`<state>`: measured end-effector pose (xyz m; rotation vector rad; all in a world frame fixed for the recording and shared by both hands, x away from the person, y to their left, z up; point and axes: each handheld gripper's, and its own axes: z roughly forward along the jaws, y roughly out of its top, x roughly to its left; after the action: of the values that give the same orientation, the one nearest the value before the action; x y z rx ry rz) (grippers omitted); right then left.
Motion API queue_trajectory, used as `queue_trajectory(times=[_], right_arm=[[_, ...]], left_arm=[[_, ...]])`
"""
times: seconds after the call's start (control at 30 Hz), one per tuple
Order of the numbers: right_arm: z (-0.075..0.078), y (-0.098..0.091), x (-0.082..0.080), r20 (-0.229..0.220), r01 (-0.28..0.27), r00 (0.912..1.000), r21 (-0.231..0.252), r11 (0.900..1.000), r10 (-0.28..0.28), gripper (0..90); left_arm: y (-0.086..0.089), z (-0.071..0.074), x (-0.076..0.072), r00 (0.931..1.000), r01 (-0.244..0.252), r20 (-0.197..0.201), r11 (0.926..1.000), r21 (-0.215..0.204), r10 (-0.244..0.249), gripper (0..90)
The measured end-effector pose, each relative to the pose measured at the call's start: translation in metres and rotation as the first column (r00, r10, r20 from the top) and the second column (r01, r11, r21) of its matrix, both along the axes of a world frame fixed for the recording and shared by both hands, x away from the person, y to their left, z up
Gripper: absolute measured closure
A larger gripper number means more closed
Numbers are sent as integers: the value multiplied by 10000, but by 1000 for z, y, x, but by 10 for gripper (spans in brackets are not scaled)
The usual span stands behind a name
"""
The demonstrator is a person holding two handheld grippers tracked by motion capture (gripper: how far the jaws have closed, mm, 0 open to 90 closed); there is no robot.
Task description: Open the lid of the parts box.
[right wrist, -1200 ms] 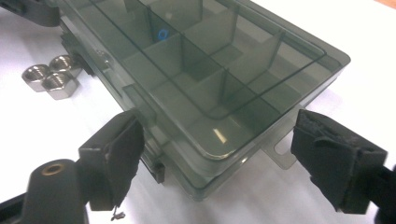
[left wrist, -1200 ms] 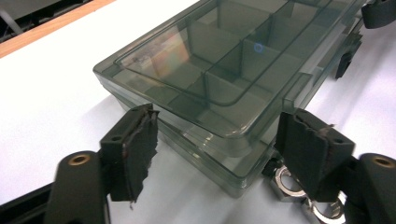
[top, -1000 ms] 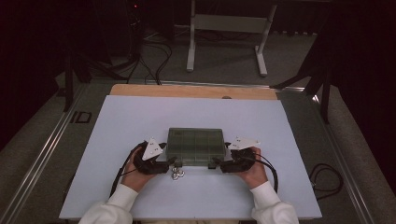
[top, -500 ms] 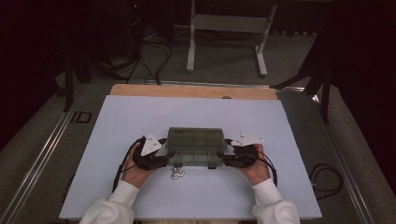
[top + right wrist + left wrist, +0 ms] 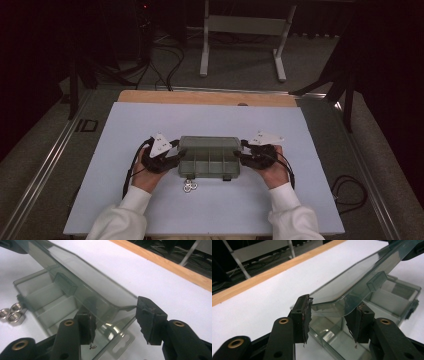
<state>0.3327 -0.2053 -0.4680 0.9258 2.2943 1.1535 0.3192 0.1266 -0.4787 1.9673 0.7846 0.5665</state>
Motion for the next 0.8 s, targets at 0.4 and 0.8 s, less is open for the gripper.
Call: queue_trajectory(times=[0.4,0.8], right_arm=[[2,2,23,-117,580,9983,575,9967,-574,565],[-2,0,39,-493,901,9951,1033,9906,-854,582]], left_arm=[[-3,3,16,9981,-611,31,9976,-339,612,645],[-4,2,31,9941,-1065,-252,9928,-539,1053,682]])
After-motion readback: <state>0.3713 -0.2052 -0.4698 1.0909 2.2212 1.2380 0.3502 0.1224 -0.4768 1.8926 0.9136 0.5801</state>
